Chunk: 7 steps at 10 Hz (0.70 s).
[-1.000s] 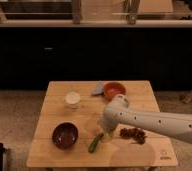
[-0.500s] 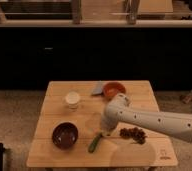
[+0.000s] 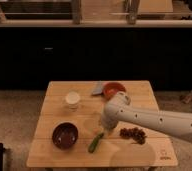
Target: Place pepper in paper cup
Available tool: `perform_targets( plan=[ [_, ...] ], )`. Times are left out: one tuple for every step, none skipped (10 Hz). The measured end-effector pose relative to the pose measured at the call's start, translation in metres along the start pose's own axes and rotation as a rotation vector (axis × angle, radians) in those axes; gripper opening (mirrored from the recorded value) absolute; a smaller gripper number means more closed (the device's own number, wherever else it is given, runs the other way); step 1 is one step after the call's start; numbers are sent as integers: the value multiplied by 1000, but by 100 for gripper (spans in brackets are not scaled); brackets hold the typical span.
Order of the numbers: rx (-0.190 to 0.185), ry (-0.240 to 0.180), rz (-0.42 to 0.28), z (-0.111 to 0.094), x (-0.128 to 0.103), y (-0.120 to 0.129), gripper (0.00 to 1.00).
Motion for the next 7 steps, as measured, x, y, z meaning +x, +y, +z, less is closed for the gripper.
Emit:
perform_targets(
  plan=[
    [-2,1,-18,2,-2,2,75],
    [0,1,-39,4,-8,4,80],
    [1,1,-60,5,-11,5,80],
    [-1,4,-87,8,-15,6,80],
    [-5,6,-114,11,-20,6,80],
    [-10,6,-152,14,-31,4,80],
    [-18,11,-186,17,-35,5,80]
  ],
)
